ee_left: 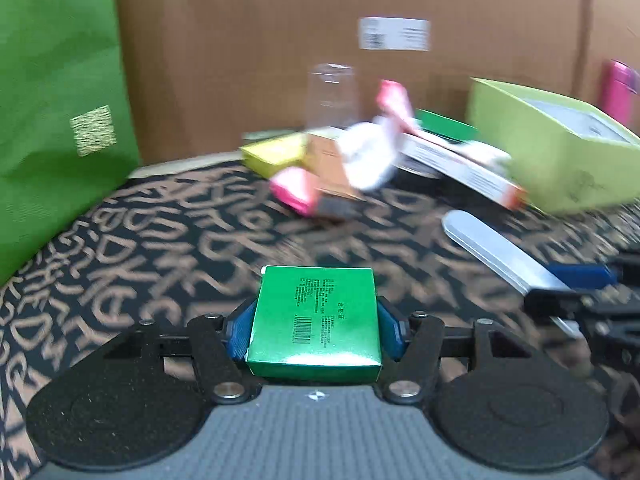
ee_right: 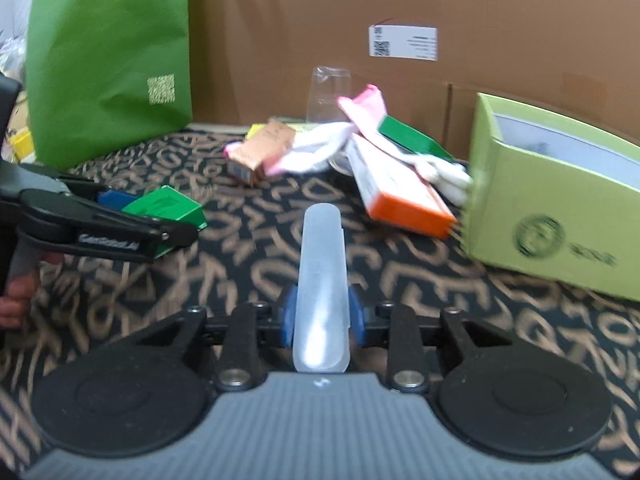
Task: Organize objects
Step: 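Grasp the green box with left tool while right tool grasps the clear toothbrush case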
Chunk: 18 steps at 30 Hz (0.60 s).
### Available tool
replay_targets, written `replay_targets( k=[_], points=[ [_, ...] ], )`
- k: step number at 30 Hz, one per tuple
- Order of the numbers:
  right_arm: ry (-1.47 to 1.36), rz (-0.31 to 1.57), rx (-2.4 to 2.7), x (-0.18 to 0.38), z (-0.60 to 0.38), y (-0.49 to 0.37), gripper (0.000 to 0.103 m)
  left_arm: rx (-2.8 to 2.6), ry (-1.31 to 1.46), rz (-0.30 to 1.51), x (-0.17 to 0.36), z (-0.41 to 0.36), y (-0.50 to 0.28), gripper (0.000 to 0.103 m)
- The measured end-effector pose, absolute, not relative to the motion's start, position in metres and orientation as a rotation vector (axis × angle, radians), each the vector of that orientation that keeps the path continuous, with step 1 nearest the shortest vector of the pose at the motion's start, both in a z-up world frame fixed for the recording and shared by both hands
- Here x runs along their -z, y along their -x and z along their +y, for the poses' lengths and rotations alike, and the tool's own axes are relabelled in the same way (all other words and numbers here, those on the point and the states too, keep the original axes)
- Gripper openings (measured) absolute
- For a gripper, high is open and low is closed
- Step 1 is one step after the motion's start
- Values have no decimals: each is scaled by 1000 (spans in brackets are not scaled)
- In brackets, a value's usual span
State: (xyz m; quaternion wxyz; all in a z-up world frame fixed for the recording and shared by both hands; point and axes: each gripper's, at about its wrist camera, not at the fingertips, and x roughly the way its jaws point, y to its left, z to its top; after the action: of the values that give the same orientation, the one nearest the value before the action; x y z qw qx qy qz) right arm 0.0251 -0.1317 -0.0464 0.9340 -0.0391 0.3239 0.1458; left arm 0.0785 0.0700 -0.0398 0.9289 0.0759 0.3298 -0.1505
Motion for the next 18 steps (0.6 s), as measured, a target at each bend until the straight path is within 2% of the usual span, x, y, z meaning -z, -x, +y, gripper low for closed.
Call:
replay_targets(
  k=[5,8,11,12,14,16,18],
  points=[
    [82,679,-252,42,-158,7,28,403,-167,681,42,51,-47,68],
    [38,677,-236,42,-166,9,42,343,-238,644,45,41,-44,80],
    [38,672,-234,43,-165,8,42,329,-218,671,43,43,-51,79],
    [50,669,-235,44,-163,7,42,341,-205,682,42,44,-52,71],
    [66,668,-241,45,-160,6,43,371,-173,704,41,47,-54,66],
    [66,667,-246,46,-159,4,43,357,-182,703,41,43,-53,66],
    [72,665,-254,47,-158,2,44,336,-191,694,42,39,-53,73]
  ],
)
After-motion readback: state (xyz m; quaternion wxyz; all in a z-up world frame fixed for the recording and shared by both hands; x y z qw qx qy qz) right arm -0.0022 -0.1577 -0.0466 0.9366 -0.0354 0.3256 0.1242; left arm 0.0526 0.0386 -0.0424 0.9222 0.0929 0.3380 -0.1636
